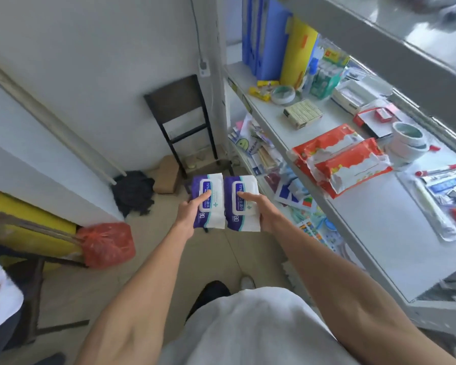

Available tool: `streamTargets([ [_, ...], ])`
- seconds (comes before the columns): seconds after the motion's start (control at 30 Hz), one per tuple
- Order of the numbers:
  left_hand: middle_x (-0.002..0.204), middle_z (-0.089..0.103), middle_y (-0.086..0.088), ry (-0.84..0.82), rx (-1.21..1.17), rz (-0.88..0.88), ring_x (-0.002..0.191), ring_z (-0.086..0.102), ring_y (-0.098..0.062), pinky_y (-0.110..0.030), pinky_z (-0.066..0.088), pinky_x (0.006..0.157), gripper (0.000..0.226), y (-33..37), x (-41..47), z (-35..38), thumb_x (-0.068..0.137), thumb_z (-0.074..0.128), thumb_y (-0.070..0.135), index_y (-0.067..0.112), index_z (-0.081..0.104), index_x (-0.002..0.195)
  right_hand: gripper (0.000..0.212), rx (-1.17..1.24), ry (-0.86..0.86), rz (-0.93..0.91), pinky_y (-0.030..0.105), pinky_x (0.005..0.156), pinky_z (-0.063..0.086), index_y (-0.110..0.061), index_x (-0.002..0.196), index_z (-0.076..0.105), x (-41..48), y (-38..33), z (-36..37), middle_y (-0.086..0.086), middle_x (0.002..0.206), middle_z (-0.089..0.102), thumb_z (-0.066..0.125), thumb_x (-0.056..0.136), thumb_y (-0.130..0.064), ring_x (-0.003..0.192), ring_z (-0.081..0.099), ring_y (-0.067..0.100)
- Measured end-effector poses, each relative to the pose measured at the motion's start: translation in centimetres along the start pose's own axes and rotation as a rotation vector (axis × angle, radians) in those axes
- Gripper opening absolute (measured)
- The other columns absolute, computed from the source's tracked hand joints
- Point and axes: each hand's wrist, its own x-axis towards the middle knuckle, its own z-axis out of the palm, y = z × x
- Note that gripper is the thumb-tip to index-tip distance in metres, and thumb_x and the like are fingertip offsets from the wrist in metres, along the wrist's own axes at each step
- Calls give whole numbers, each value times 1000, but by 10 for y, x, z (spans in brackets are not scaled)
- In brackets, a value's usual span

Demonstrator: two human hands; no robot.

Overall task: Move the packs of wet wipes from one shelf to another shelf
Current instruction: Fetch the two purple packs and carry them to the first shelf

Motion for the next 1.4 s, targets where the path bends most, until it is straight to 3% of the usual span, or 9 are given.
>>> streamTargets([
  [0.27, 116, 74, -23, -492, 317, -229, 93, 75, -36, -51, 62, 82, 45, 20, 54, 115, 85, 79, 21, 3, 69, 125, 15, 225, 121, -12, 42, 75, 63, -14, 106, 68, -19, -11, -102, 9, 97, 80, 65, 93, -7, 83, 78, 25],
  [0.43, 117, 74, -22, -785, 632, -365, 113, 69, -43, -58, 56, 96, 53, -8, 44, 197, 79, 85, 21, 1, 69, 126, 32, 428, 348, -34, 54, 98, 55, -9, 117, 69, -71, 38, -162, 19, 115, 75, 70, 85, -4, 94, 74, 33],
  [0.63, 116, 76, -17, -1137, 833, -340, 110, 71, -39, -56, 56, 97, 52, -39, -15, 317, 79, 86, 25, 6, 70, 124, 42, 699, 554, -296, 49, 80, 62, -8, 119, 75, -146, 83, -204, 23, 119, 72, 75, 77, -14, 93, 74, 36],
  [0.77, 114, 76, -17, -1193, 871, -290, 105, 73, -39, -55, 58, 94, 48, -52, -39, 368, 80, 86, 26, 7, 69, 121, 56, 688, 731, -402, 52, 85, 61, -4, 133, 64, -173, 82, -232, 24, 126, 69, 79, 80, -17, 101, 72, 39],
  [0.97, 124, 68, -11, -1026, 992, -47, 100, 72, -25, -34, 62, 70, 61, -54, -38, 418, 90, 76, 37, 5, 47, 133, 46, 597, 907, -473, 64, 98, 52, 1, 126, 65, -158, 42, -259, 25, 120, 71, 78, 88, -20, 111, 69, 45],
  [1.13, 139, 46, -23, -905, 1421, 534, 121, 50, -35, -42, 42, 99, 35, -54, -42, 440, 108, 40, 24, -1, 33, 132, 40, 529, 974, -446, 60, 100, 53, 3, 122, 66, -130, 26, -276, 27, 119, 71, 75, 91, -21, 108, 70, 41],
  [1.23, 157, 22, -23, -856, 1591, 934, 143, 29, -35, -40, 31, 118, 64, -61, -43, 436, 99, 52, 7, -4, 19, 152, 52, 227, 1239, -297, 51, 95, 56, -10, 115, 68, -115, 19, -282, 13, 110, 75, 76, 83, -51, 106, 70, 36],
  [1.33, 167, 9, -19, -971, 1629, 1248, 156, 10, -33, -41, 16, 127, 83, -72, -39, 429, 96, 59, 8, 1, 7, 160, 74, -109, 1449, -54, 49, 104, 41, -15, 146, 43, -102, 19, -284, 17, 135, 53, 58, 91, -63, 125, 50, 38],
  [1.4, 170, 3, -17, -1092, 1747, 1255, 158, 0, -31, -44, 8, 129, 84, -81, -32, 424, 97, 56, 14, 3, 4, 161, 75, -195, 1491, -18, 52, 108, 34, -13, 159, 21, -92, 16, -278, 19, 147, 39, 47, 101, -53, 133, 40, 40],
])
